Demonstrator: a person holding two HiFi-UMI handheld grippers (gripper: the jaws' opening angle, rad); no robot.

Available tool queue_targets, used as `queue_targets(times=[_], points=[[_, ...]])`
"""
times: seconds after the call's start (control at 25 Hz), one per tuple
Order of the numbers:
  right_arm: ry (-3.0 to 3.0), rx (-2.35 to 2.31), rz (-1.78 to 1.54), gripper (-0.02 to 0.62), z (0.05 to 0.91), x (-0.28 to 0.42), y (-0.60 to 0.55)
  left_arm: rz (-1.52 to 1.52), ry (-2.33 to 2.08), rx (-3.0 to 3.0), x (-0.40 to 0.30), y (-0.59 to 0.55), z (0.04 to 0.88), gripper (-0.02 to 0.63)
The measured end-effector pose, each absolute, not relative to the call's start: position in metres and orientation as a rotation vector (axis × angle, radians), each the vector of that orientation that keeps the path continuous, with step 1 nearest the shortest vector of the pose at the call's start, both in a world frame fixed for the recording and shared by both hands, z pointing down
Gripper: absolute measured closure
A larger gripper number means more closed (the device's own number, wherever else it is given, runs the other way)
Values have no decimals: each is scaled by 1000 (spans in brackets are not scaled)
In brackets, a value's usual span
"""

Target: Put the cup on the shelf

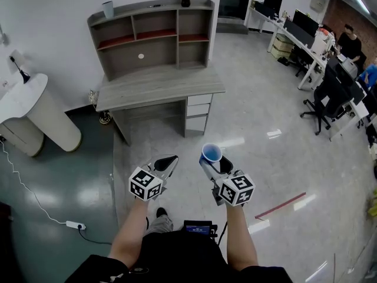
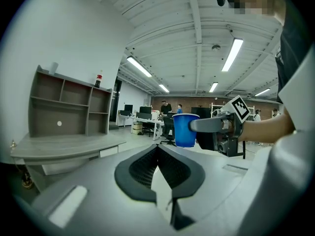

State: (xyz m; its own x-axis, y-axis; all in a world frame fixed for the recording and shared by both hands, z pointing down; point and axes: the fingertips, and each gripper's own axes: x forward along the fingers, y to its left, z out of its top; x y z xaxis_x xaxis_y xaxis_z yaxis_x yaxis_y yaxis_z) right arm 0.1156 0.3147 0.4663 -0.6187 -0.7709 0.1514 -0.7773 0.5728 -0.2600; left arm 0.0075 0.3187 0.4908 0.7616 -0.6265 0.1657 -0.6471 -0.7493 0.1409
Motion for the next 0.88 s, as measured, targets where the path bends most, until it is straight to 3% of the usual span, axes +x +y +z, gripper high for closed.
queue_targets(times=[0.88], points=[[-2699,1419,470,330,481,90,195,151,-923,2770,-13,187,512,604]])
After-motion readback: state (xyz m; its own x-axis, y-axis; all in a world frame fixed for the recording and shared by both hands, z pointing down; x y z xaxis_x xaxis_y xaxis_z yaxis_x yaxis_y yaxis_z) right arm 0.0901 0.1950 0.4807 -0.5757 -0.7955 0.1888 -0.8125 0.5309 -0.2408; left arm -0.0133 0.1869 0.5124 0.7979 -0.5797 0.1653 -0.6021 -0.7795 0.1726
